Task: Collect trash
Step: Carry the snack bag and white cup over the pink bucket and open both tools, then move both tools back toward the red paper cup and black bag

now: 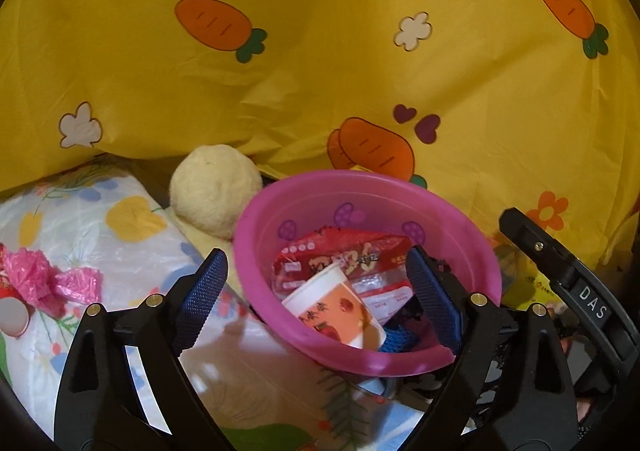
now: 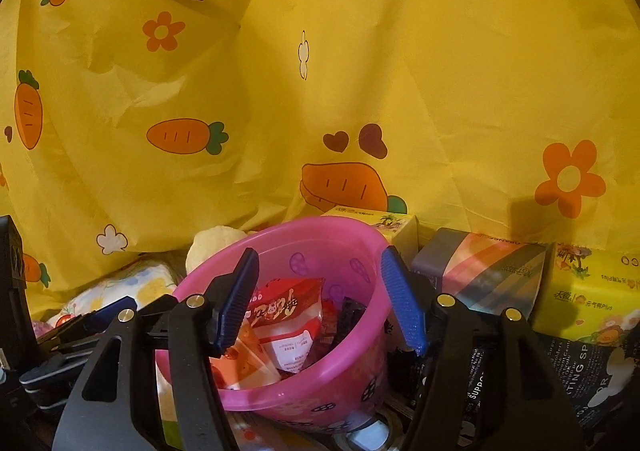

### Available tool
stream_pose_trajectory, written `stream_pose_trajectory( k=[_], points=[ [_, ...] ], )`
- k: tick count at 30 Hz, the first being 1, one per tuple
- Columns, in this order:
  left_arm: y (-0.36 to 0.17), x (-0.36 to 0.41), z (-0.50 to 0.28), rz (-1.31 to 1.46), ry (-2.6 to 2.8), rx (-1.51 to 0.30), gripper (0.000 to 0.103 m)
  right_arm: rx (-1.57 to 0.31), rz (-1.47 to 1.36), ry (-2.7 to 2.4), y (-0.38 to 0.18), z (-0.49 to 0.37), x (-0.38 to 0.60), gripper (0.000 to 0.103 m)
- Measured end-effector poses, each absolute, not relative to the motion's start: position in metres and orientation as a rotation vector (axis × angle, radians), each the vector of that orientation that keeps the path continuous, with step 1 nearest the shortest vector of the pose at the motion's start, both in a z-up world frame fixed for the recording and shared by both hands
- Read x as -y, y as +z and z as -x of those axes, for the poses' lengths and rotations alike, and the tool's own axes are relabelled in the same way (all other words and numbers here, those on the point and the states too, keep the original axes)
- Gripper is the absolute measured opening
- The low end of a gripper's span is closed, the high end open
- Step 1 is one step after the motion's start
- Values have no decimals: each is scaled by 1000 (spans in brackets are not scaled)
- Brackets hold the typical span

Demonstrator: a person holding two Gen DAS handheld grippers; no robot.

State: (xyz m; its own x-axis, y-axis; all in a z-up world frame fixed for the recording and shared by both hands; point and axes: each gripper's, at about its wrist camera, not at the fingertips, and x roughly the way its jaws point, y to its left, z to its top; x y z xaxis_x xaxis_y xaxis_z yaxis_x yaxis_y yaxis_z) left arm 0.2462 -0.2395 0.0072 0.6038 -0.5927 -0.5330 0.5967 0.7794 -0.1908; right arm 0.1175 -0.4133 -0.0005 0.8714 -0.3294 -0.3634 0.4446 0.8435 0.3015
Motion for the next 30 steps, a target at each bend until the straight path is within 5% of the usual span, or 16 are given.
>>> stream_pose_trajectory(
  k=[30],
  points=[
    [20, 42, -178, 58, -151, -542, 97, -356, -202, -172, 2, -112, 276, 86]
  ],
)
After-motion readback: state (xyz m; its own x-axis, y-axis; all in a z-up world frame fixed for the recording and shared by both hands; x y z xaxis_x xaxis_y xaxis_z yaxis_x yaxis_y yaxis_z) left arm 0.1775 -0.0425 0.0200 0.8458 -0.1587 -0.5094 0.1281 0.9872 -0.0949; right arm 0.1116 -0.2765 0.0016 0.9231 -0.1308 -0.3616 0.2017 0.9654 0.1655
